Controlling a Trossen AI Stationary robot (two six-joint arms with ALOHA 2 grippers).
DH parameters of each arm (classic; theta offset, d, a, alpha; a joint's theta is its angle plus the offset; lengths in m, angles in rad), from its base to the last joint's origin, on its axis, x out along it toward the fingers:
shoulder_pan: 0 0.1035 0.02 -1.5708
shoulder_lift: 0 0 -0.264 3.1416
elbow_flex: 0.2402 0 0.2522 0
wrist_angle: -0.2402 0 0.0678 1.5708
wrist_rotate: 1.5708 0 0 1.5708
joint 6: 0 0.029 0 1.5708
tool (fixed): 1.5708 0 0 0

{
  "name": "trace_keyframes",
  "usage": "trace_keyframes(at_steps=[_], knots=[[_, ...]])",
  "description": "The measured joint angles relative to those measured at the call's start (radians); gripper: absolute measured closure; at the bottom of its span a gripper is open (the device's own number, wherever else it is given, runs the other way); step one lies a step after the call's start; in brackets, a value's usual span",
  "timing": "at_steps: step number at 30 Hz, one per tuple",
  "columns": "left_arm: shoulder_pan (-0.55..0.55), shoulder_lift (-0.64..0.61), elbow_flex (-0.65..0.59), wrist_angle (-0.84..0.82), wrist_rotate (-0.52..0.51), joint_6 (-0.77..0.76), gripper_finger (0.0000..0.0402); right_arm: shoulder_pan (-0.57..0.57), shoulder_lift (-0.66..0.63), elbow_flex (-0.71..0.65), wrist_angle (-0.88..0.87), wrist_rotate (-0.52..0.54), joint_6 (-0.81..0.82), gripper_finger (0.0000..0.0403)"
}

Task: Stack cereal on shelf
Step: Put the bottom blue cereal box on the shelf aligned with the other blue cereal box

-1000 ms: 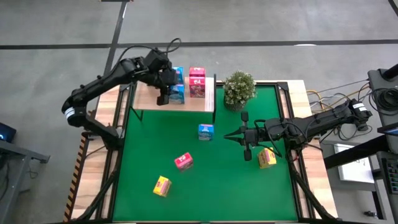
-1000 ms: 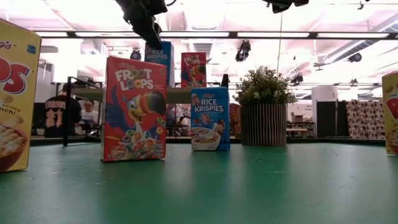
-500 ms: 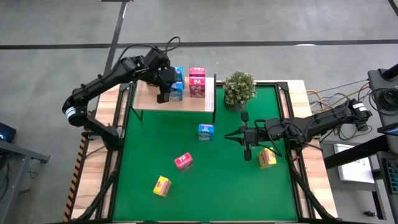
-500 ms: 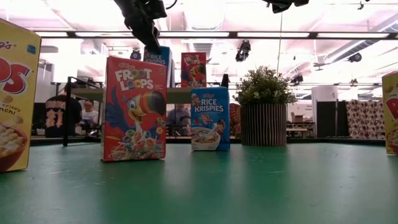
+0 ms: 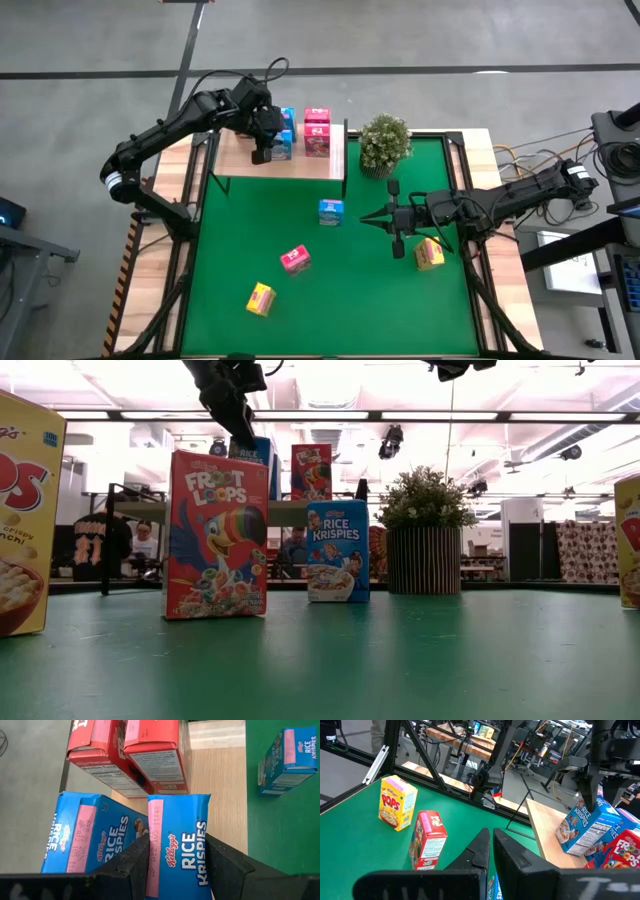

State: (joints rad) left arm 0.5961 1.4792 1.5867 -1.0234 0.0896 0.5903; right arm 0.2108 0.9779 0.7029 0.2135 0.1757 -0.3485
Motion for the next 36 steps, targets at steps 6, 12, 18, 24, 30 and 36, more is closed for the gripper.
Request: trace_keyframes(at_steps=[6,12,18,24,30,36], knots=[[0.0,0.0,0.0,-0.003,-0.001,0.0,0.0253,0.0,0.0,0.0,0.0,0.0,0.0,0.039],[0.0,0.0,0.0,-0.005,-0.001,0.002,0.0253,0.0,0.0,0.0,0.0,0.0,-0.002,0.039],[0.0,0.0,0.0,-0.005,-0.001,-0.008,0.0253,0.0,0.0,0.0,0.0,0.0,-0.008,0.039],[0.0,0.0,0.0,-0.004,0.0,-0.024,0.025,0.0,0.0,0.0,0.0,0.0,-0.01,0.039],[0.0,0.0,0.0,0.002,0.0,-0.034,0.0217,0.0,0.0,0.0,0.0,0.0,-0.01,0.039],[0.0,-0.005,0.0,0.001,0.0,-0.025,0.0179,0.0,0.0,0.0,0.0,0.0,-0.01,0.039]])
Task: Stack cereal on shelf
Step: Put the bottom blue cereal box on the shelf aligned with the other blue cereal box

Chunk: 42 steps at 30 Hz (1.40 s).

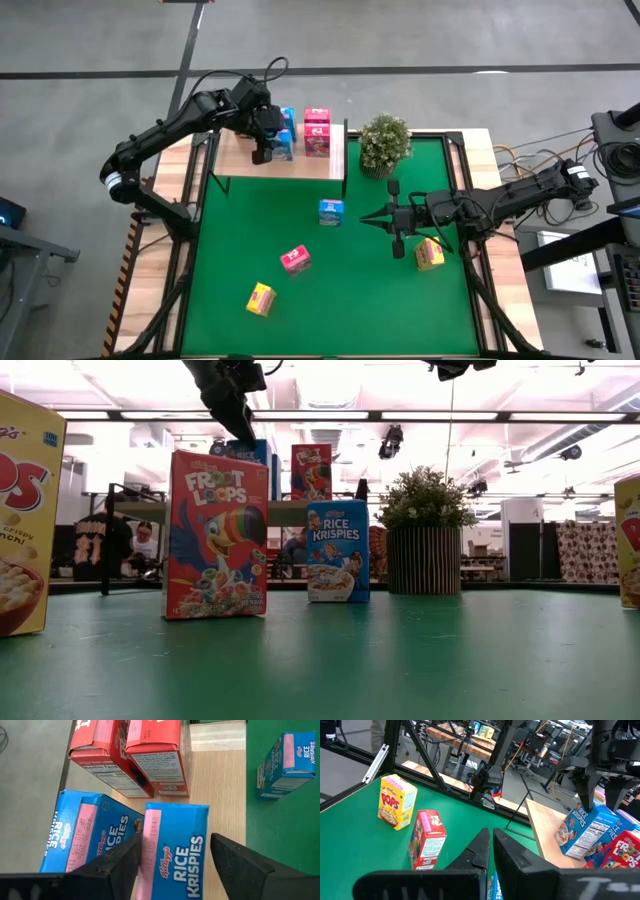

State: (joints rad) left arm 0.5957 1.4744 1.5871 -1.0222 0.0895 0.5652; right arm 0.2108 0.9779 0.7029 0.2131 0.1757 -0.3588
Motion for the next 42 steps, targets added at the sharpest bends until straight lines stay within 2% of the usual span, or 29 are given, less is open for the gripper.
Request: trace_keyframes(at_steps=[8,17,24,30,34,38,42], knots=[[-0.001,-0.043,0.026,-0.006,0.0,0.017,0.0164,0.0,0.0,0.0,0.0,0.0,0.0,0.039],[-0.033,-0.152,0.026,-0.062,-0.007,-0.053,0.017,0.0,0.0,0.0,0.0,0.001,0.007,0.039],[-0.034,-0.268,-0.101,-0.043,-0.211,-0.077,0.0176,0.0,0.0,0.0,0.0,0.009,0.01,0.039],[-0.034,-0.346,-0.302,0.105,-0.239,-0.077,0.0234,0.0,0.0,0.0,0.001,0.009,0.009,0.039],[-0.034,-0.365,-0.41,0.208,-0.359,-0.071,0.0289,0.0,0.0,0.0,0.001,0.009,0.01,0.039],[-0.033,-0.366,-0.471,0.292,-0.376,-0.069,0.0342,0.0,0.0,0.0,0.0,0.009,0.009,0.039],[-0.034,-0.353,-0.481,0.314,-0.361,-0.083,0.0382,0.0,0.0,0.0,0.001,0.009,0.01,0.039]])
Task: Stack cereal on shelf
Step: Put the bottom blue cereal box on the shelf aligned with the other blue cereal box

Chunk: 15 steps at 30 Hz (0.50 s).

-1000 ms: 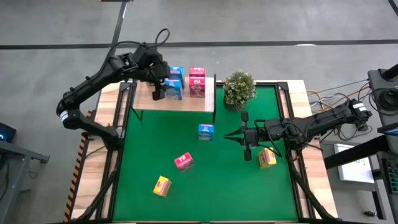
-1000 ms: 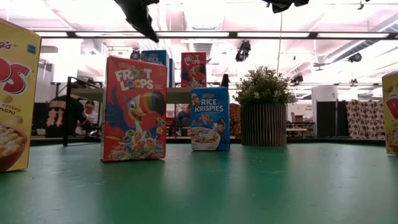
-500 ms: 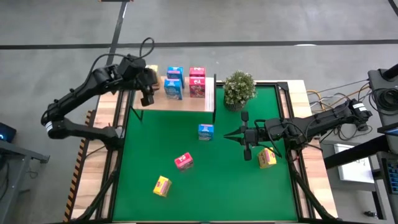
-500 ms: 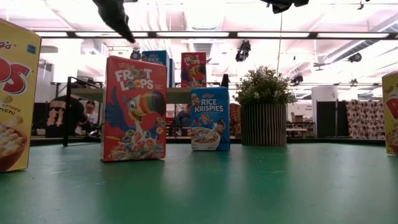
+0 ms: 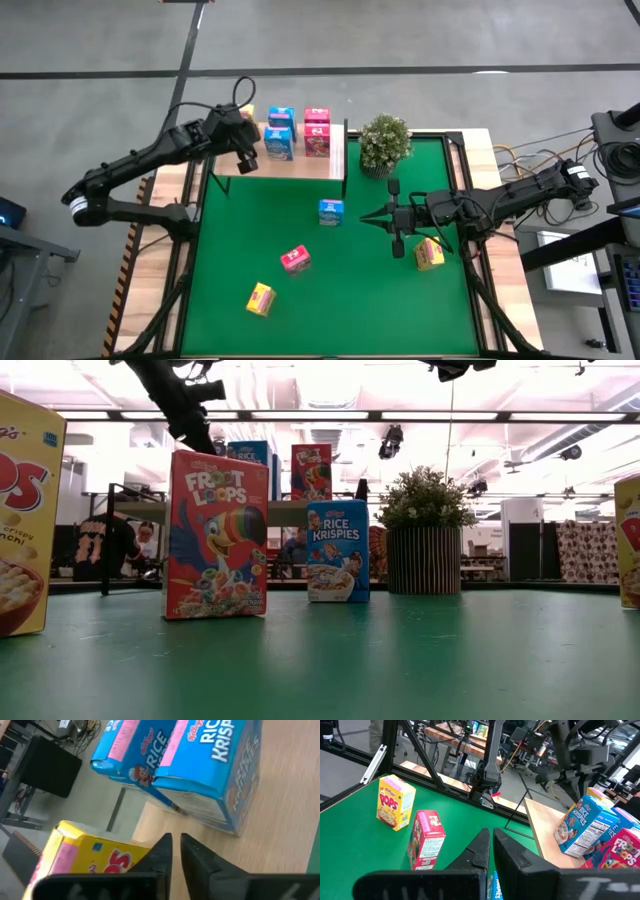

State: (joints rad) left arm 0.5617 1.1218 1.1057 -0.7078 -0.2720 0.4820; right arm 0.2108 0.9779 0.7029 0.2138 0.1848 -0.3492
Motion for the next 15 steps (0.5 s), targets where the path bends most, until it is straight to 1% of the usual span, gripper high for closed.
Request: trace_keyframes(at_steps=[3,6,15], knots=[[0.0,0.011,0.005,0.0,0.04,-0.025,0.0398,0.0,0.0,0.0,0.0,0.0,0.0,0.039],[0.0,0.024,0.011,0.005,0.078,-0.04,0.0399,0.0,0.0,0.0,0.0,0.0,-0.001,0.039],[-0.002,0.046,0.012,0.013,0.08,-0.064,0.0401,0.0,0.0,0.0,-0.001,0.0,-0.001,0.039]])
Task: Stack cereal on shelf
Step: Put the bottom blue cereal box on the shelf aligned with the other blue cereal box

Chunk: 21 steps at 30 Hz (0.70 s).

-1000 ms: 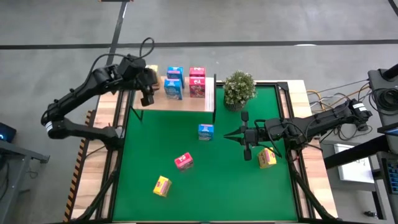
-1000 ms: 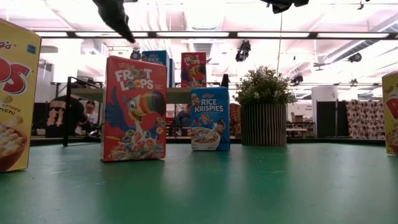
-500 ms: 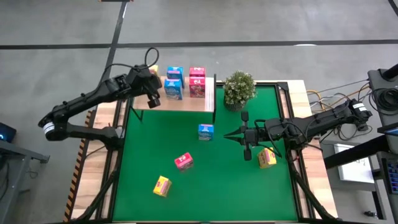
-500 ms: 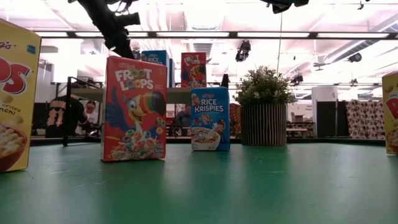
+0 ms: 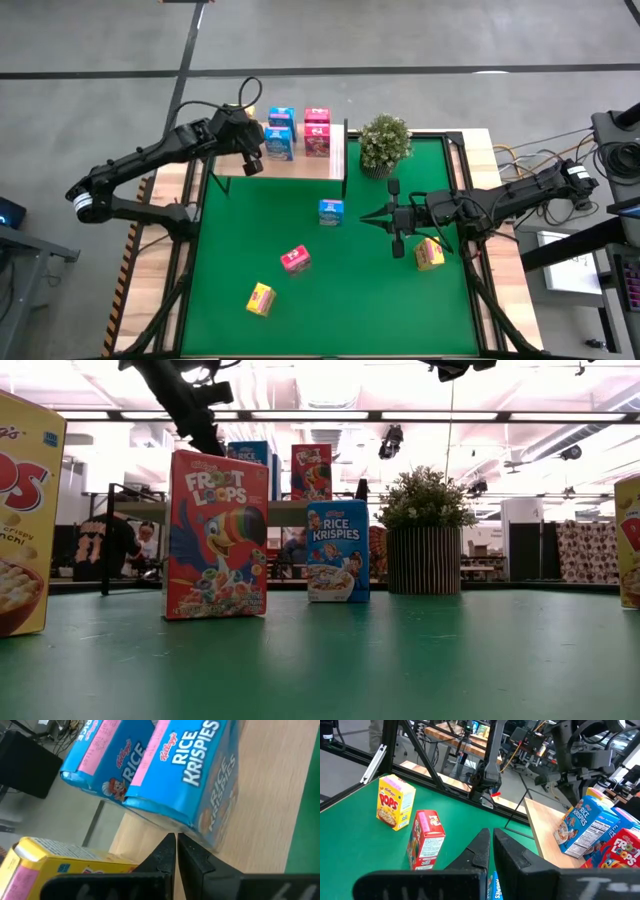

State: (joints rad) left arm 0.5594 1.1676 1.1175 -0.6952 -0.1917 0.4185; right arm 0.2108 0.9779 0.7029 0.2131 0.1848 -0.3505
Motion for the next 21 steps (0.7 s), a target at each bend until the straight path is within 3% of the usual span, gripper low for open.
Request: trace_keyframes(at_steps=[21], knots=[[-0.005,0.003,0.0,0.004,0.045,-0.054,0.0402,0.0,0.0,0.0,-0.001,0.0,0.001,0.039]])
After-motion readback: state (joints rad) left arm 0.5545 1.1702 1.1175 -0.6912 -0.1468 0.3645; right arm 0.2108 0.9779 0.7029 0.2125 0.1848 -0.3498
